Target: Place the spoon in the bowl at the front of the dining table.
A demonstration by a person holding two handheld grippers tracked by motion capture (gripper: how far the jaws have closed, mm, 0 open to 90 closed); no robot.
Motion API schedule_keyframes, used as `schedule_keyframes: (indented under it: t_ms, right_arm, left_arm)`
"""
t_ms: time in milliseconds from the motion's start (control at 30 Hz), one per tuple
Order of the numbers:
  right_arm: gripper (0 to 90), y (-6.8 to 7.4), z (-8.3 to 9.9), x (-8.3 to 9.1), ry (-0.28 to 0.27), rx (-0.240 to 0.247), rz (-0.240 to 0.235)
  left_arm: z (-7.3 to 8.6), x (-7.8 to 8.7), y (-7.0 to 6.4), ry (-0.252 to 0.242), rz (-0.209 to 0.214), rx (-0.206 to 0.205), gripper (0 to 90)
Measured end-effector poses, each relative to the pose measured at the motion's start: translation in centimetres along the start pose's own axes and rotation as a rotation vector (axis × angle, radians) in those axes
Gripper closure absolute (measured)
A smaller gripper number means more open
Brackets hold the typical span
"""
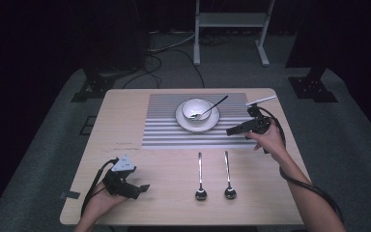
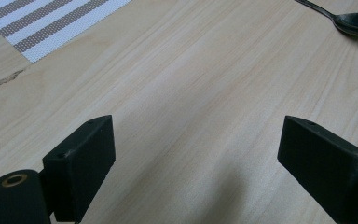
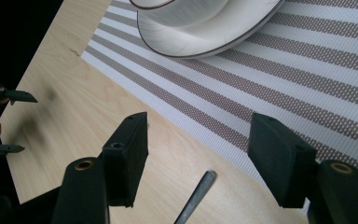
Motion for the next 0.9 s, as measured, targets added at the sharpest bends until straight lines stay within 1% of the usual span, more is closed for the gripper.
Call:
schedule_keyframes:
  t_ms: [233,400,533,733,833,867,900]
  right_arm:
    - [36.4,0.0,1.0,0.3,-0.007,0.014,-0.006]
    - [36.2,0.0,1.8,0.3,-0.008,0.014,-0.011]
    - [36.0,0.0,3.0,0.5,-0.016,0.02,-0.022]
    - [35.8,-0.1,4.5,0.4,-0.015,0.027,-0.019]
    - [35.0,0.2,5.6,0.4,-0.03,0.03,-0.034]
    - [35.0,0.2,5.6,0.4,-0.03,0.03,-0.034]
    - [34.8,0.4,6.3,0.5,-0.04,0.028,-0.052]
  left_arm:
    - [0.0,0.1,0.1,-0.002,-0.005,0.003,10.0]
    - [0.0,0.1,0.1,-0.004,-0.006,0.005,10.0]
    - [0.1,0.2,0.2,-0.005,-0.009,0.01,10.0]
    - [0.1,0.2,0.2,-0.002,-0.01,0.01,10.0]
    - [0.1,0.2,0.2,-0.002,-0.01,0.009,9.9]
    - [0.1,0.2,0.2,-0.005,-0.011,0.013,9.9]
    - [0.1,0.2,0.2,-0.005,-0.013,0.008,9.9]
Point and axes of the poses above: each handheld gripper's, and its own axes: x roughly backward along the jaws, z roughly out of its underside, y roughly to its left, the point moved 6 cm from there along -x, roughly forward along the jaws
